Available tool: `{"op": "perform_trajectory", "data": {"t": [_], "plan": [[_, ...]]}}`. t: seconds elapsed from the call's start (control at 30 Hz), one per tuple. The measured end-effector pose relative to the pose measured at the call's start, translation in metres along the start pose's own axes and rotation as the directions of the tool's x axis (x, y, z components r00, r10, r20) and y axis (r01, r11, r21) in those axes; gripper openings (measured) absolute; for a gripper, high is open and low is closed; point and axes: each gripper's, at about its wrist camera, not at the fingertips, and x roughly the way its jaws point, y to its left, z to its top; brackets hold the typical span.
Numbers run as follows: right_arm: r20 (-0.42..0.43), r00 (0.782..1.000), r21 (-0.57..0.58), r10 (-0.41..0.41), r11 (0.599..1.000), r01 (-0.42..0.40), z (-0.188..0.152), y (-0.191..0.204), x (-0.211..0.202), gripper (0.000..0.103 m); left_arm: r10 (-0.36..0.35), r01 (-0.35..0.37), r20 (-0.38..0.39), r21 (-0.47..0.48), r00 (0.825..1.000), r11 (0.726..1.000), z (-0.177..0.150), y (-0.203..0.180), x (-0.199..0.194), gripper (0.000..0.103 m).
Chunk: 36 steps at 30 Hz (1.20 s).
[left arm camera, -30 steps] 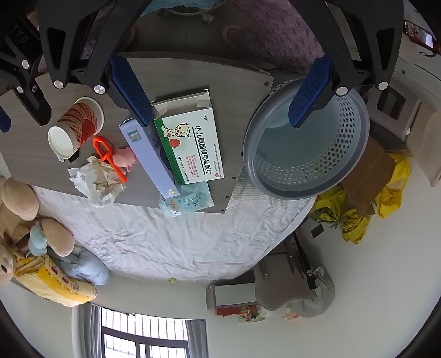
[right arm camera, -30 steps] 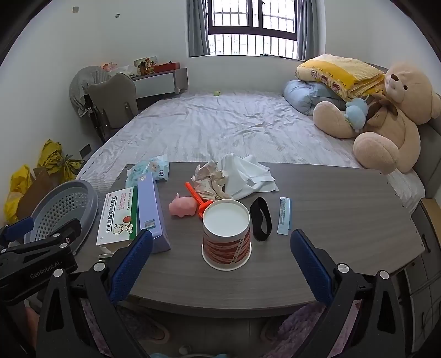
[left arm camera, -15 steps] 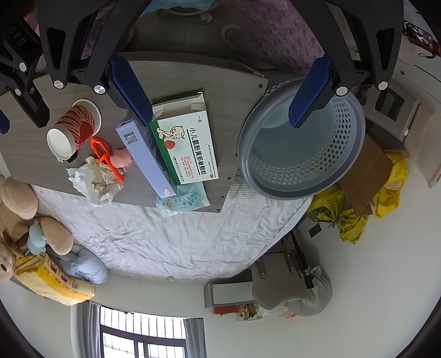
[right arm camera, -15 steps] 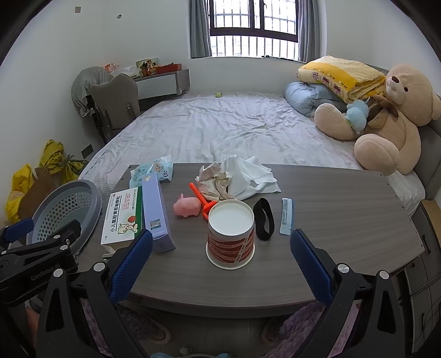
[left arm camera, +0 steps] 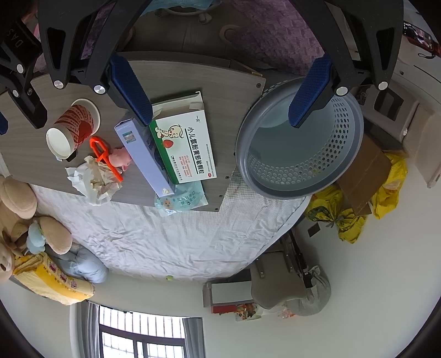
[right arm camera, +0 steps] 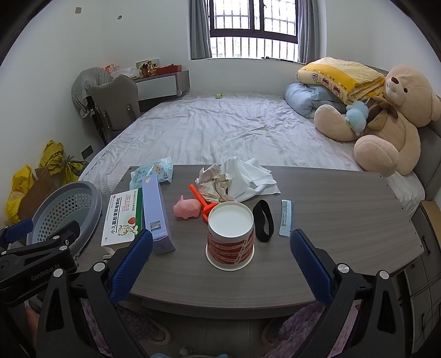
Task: Collect trash
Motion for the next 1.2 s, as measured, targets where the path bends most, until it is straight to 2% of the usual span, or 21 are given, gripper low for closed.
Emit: {"op": "perform_trajectory", "data": {"t": [1.2], "plan": [[0.001,1.000,-0.003,0.003,1.000,-0.003,0.0029,0.0003,-0.0010,0.096,0.003,-0.003,0.004,0.001,1.000,1.000,0.0027,-0.0004,-0.0017,0.097]]}}
